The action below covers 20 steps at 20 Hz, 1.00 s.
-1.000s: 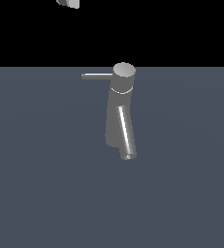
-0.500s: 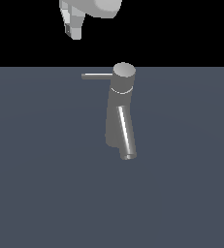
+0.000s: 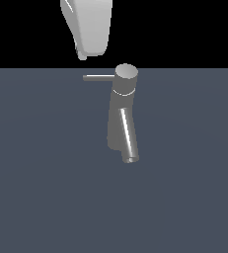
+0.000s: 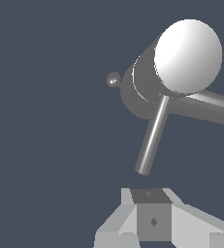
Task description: Turn on the faucet by rotating a designated handle.
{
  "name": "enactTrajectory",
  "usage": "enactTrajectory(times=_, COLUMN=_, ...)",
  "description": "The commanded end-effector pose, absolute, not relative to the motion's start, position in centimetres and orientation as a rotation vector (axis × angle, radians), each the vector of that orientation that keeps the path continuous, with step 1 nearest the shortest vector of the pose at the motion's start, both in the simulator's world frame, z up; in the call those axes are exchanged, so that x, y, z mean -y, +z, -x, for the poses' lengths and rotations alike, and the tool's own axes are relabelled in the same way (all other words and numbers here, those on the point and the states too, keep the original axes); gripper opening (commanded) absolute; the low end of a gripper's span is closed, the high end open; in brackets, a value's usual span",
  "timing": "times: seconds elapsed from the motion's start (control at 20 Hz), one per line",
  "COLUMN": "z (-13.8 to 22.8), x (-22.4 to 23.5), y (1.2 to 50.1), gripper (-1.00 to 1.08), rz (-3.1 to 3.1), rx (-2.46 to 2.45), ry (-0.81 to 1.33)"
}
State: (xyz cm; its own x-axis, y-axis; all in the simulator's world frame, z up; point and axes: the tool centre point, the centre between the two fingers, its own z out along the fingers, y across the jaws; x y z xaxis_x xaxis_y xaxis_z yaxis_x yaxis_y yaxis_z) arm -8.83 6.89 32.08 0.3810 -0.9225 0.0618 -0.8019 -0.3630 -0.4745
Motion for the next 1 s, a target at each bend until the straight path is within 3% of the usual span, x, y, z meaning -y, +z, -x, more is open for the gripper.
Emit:
enactTrajectory(times=0.0, z=7.7, x=-6.8, y=31.4, gripper=-1.00, rz=2.216, rx=-1.557, ry=-0.471)
enactTrajectory(times=0.95, z=3.3, x=-5.8, y=29.2, gripper=-1.00, rz=1.972, rx=-1.764, ry=-0.536)
